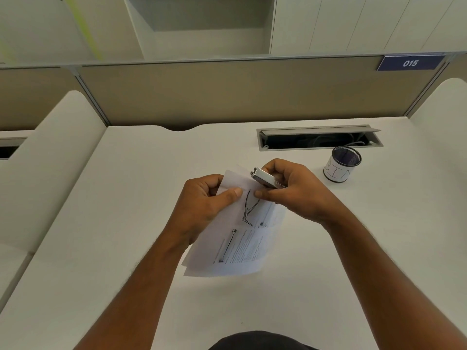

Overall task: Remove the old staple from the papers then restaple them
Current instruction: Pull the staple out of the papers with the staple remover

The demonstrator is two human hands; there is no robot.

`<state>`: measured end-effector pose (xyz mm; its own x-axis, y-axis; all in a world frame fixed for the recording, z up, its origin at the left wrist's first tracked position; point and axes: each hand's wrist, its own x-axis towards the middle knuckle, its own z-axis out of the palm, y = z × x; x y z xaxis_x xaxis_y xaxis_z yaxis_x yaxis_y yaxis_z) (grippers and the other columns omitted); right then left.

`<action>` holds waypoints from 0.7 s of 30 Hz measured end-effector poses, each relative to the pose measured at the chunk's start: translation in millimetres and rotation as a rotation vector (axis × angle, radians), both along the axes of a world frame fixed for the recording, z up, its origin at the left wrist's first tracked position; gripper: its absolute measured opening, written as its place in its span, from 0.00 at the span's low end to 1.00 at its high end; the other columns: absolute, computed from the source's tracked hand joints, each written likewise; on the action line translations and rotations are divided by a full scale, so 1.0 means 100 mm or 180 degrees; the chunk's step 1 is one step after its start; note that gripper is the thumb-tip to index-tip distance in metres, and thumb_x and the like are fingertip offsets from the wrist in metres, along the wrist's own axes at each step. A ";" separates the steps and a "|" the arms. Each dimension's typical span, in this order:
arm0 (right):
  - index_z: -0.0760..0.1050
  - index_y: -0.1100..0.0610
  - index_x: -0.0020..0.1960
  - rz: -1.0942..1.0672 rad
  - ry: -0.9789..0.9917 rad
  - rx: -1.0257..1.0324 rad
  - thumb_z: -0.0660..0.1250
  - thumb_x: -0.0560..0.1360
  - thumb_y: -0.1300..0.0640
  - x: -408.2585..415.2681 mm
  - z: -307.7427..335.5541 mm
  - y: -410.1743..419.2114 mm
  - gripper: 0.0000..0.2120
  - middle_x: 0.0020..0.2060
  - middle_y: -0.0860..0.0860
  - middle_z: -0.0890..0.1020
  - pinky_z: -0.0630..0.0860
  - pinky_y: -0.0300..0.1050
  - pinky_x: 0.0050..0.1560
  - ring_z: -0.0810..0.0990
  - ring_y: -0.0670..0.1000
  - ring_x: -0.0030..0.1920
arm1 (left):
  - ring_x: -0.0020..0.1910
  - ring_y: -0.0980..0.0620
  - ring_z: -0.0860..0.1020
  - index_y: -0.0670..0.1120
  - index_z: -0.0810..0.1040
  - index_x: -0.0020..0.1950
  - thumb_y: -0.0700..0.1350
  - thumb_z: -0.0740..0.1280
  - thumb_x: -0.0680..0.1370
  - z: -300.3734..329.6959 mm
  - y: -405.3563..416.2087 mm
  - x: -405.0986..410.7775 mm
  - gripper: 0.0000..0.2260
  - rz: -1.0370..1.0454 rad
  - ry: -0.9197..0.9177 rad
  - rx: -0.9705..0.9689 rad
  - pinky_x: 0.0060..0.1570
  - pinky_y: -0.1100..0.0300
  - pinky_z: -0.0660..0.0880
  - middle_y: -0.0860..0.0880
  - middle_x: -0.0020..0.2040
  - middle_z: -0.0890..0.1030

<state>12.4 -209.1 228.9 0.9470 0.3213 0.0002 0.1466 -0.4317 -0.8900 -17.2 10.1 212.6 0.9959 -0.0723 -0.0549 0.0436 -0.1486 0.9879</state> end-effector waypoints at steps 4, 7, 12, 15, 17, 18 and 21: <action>0.77 0.49 0.48 -0.0029 -0.0067 -0.0091 0.79 0.69 0.53 -0.03 0.06 0.02 0.12 0.42 0.56 0.82 0.77 0.53 0.41 0.75 0.50 0.37 | 0.43 0.46 0.87 0.51 0.87 0.51 0.46 0.75 0.75 0.02 -0.01 0.00 0.05 0.0027 -0.0002 0.0061 0.43 0.51 0.85 0.49 0.44 0.88; 0.77 0.50 0.48 -0.0030 -0.0077 -0.0113 0.79 0.69 0.54 -0.05 0.11 0.03 0.12 0.42 0.59 0.82 0.76 0.50 0.39 0.74 0.50 0.37 | 0.44 0.46 0.86 0.52 0.87 0.51 0.49 0.74 0.75 0.04 -0.02 -0.02 0.07 0.0000 -0.0016 0.0072 0.44 0.48 0.85 0.49 0.44 0.88; 0.76 0.49 0.46 -0.0174 -0.0169 -0.0209 0.79 0.69 0.53 -0.08 0.12 0.04 0.12 0.32 0.44 0.78 0.70 0.32 0.32 0.71 0.42 0.31 | 0.44 0.48 0.86 0.54 0.86 0.51 0.52 0.73 0.74 0.03 -0.01 -0.02 0.07 -0.0027 -0.0114 0.0140 0.45 0.49 0.85 0.51 0.45 0.88; 0.74 0.47 0.44 -0.0463 -0.0325 -0.0297 0.77 0.71 0.54 -0.11 0.10 0.09 0.12 0.30 0.38 0.79 0.70 0.29 0.31 0.73 0.40 0.31 | 0.51 0.53 0.84 0.54 0.82 0.57 0.51 0.74 0.76 0.01 -0.01 -0.01 0.10 0.0159 -0.0380 0.0520 0.51 0.55 0.82 0.56 0.52 0.86; 0.74 0.46 0.44 -0.0724 -0.0472 -0.0390 0.76 0.73 0.54 -0.14 0.08 0.14 0.10 0.31 0.36 0.80 0.71 0.30 0.29 0.76 0.39 0.32 | 0.59 0.55 0.80 0.52 0.78 0.63 0.50 0.73 0.77 0.01 -0.06 -0.03 0.15 0.0665 -0.0687 0.0932 0.58 0.59 0.77 0.55 0.60 0.83; 0.74 0.47 0.45 -0.0866 -0.0580 -0.0434 0.74 0.73 0.54 -0.17 0.07 0.17 0.09 0.32 0.38 0.81 0.71 0.31 0.27 0.77 0.41 0.32 | 0.60 0.56 0.78 0.50 0.77 0.64 0.49 0.72 0.78 0.02 -0.10 -0.06 0.15 0.1009 -0.0859 0.1044 0.59 0.59 0.76 0.54 0.62 0.81; 0.72 0.49 0.47 -0.1253 -0.1204 -0.0760 0.72 0.74 0.57 -0.26 0.06 0.29 0.08 0.37 0.43 0.83 0.69 0.39 0.30 0.78 0.46 0.33 | 0.55 0.54 0.80 0.49 0.78 0.59 0.48 0.69 0.80 0.04 -0.29 -0.20 0.09 0.1537 -0.0918 0.0814 0.53 0.59 0.80 0.52 0.57 0.82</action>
